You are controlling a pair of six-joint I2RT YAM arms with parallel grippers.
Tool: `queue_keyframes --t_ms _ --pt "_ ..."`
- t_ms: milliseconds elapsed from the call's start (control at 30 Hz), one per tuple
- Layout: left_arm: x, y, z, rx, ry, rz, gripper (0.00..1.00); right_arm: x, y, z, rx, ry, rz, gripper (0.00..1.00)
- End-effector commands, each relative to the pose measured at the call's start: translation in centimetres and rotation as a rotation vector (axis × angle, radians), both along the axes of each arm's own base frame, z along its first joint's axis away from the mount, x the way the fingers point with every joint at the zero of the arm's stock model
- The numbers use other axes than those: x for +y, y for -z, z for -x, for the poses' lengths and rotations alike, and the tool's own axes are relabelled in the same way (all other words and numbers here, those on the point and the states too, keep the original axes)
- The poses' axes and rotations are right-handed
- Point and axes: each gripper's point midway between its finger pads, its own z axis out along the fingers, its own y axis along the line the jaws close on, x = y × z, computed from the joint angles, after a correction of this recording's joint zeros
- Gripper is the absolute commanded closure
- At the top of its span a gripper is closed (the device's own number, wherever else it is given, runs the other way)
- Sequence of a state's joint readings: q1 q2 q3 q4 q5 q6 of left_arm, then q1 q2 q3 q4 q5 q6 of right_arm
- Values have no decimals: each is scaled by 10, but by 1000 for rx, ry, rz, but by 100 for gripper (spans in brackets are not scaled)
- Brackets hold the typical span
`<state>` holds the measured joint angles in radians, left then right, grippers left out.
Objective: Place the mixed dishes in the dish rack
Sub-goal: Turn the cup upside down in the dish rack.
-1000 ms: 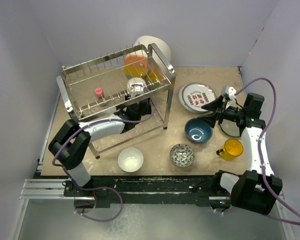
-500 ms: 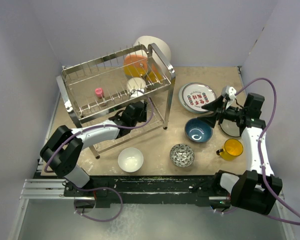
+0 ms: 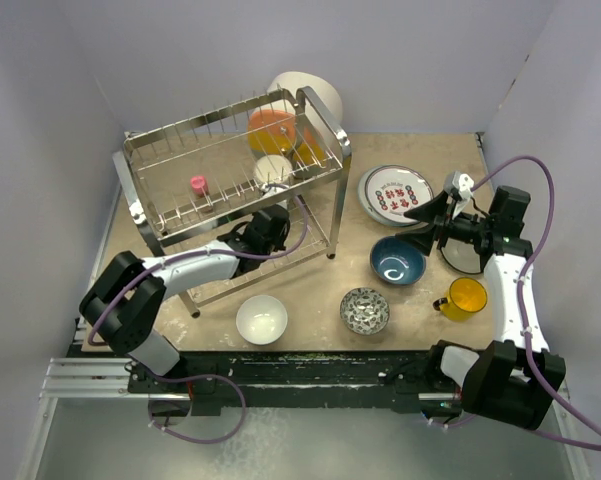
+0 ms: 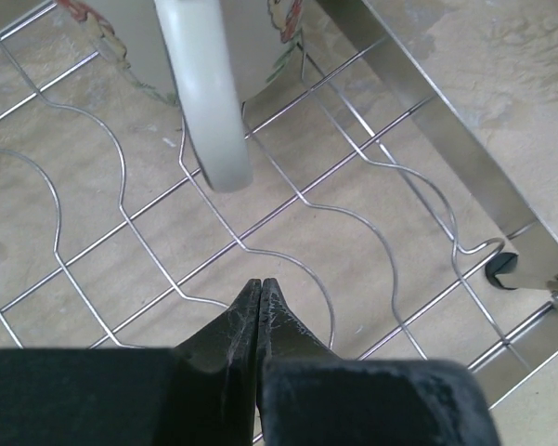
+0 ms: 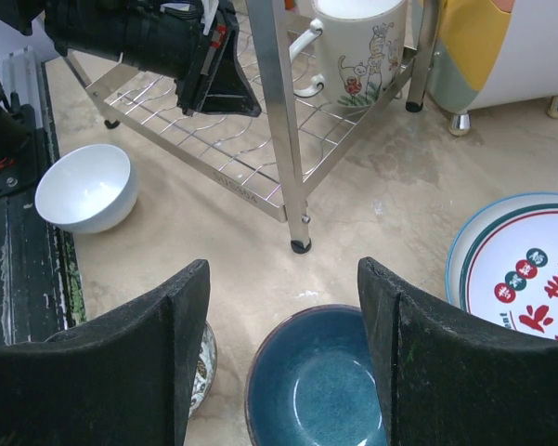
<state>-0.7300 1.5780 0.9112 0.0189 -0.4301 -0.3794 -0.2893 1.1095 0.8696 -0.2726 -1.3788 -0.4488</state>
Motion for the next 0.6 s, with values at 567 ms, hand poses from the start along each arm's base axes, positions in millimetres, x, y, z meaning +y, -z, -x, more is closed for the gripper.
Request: queue_keyframes --t_ms 567 --pt "-56 -54 83 6 455 234 100 -10 -11 -14 -82 54 76 32"
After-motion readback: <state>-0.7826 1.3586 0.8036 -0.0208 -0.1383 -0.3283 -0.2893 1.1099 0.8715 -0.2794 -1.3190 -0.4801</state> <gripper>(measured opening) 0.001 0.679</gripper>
